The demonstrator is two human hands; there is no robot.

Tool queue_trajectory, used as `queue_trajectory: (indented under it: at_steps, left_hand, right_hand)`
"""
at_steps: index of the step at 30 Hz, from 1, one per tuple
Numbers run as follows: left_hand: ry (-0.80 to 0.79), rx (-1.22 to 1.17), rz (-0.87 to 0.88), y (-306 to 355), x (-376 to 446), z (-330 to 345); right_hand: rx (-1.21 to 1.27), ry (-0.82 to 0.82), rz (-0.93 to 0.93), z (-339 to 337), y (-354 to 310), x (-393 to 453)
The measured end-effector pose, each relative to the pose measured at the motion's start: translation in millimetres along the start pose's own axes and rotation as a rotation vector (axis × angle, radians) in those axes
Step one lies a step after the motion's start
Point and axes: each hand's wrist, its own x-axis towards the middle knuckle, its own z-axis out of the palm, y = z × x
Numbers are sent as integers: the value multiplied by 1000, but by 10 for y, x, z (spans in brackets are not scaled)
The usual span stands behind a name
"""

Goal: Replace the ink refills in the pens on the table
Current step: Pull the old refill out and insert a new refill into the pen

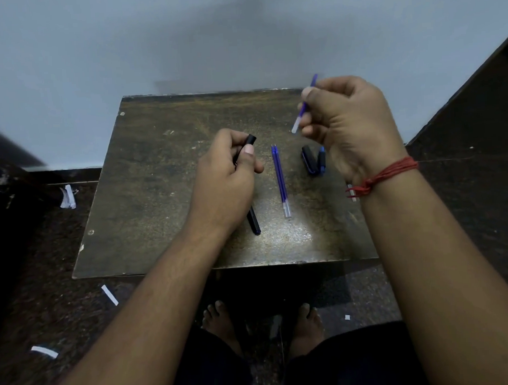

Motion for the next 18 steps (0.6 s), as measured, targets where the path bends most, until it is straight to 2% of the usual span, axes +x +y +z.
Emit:
queue_trajectory:
  at_steps: [3,9,13,18]
  left_hand:
    - [-14,-1,9,17,-15,11]
    - [-28,23,32,10,-16,20]
    - [-32,10,32,22,-19,11]
    - [-34,9,39,28,-15,9]
  right_hand:
    - [49,48,-113,4,47,-6]
    - [-70,60,-301,114,146,-30]
    - [-212,25,-344,133,164,-69]
    - [-222,-32,-326,173,177,-113]
